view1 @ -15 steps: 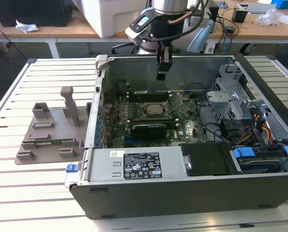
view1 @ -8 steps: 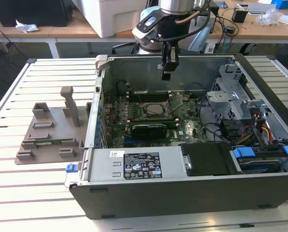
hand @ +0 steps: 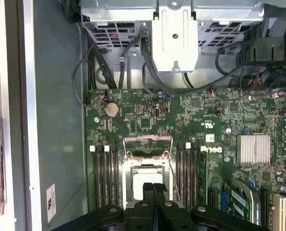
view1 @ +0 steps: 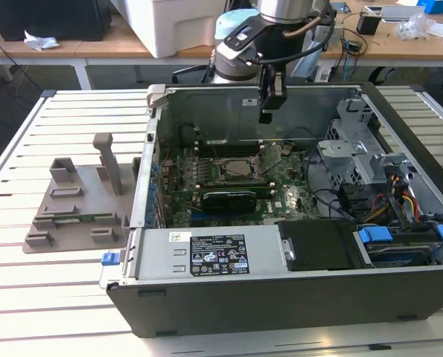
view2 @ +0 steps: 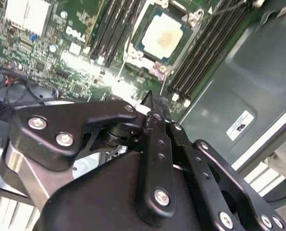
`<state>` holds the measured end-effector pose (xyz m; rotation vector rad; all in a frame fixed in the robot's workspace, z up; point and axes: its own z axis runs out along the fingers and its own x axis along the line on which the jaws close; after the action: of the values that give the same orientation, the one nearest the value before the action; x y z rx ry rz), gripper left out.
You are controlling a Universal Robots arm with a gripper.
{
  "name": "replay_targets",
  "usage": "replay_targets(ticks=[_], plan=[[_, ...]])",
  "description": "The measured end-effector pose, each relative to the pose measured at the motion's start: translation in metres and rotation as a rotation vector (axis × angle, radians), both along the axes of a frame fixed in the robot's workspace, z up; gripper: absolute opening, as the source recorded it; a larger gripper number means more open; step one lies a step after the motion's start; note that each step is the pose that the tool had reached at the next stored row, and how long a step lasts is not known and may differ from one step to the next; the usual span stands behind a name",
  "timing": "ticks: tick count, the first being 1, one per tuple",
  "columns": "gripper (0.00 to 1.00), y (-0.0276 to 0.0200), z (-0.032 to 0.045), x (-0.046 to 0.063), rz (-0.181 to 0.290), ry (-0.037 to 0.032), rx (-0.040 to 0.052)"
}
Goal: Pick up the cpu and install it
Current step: 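Close the cpu cover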
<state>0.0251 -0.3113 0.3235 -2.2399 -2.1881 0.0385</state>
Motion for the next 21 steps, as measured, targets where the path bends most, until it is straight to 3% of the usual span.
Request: replay_targets(ticks=[7, 16, 21], plan=[[0.11, 0.0045, -0.0147, 0.026, 0.0, 0.0171, 0.0002], [0.11, 0.0091, -0.0235, 0.045, 0.0, 0.0217, 0.0001], [0.11, 0.0114, -0.0334, 0.052, 0.0, 0.0263, -0.0002]])
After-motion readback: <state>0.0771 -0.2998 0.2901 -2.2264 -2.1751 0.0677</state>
